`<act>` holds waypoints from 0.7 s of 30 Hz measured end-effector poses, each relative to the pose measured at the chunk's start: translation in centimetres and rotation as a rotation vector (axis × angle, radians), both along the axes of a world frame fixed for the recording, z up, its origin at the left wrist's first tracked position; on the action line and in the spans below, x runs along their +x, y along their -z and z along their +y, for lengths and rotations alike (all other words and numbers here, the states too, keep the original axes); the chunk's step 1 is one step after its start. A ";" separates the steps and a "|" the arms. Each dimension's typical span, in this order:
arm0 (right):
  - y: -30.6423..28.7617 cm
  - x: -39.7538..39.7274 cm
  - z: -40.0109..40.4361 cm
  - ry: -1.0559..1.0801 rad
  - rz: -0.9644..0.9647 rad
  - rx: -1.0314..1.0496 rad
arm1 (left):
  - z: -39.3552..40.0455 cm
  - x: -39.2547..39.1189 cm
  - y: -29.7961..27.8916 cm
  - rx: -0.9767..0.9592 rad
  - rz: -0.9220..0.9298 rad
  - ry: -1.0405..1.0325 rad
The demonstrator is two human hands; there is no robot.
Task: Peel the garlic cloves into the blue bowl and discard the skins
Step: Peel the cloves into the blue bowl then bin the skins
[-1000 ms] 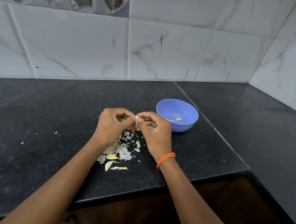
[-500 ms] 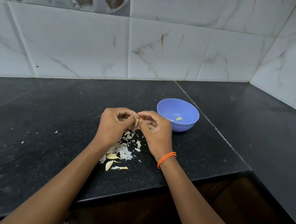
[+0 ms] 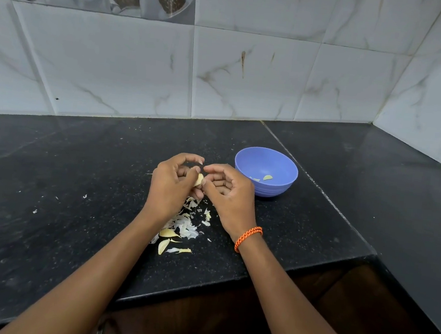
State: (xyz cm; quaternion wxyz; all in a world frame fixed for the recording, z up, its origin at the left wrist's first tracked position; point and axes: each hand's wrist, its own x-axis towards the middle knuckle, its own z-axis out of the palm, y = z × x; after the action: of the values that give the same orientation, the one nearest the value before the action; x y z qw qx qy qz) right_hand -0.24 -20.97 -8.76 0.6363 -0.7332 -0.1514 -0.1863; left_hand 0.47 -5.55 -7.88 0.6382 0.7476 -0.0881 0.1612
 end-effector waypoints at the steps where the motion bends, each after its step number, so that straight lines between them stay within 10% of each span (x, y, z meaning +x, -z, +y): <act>1: 0.0 0.0 0.0 0.006 -0.004 -0.012 | 0.0 -0.1 0.0 0.002 -0.002 -0.008; 21: -0.1 0.1 -0.3 -0.035 0.036 0.082 | -0.3 -0.3 -0.1 0.122 -0.081 -0.008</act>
State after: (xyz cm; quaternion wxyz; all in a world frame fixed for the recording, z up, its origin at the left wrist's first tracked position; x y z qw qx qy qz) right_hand -0.10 -21.22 -8.66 0.6717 -0.7068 -0.1448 -0.1681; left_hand 0.12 -5.84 -7.76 0.5868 0.7782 -0.1205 0.1883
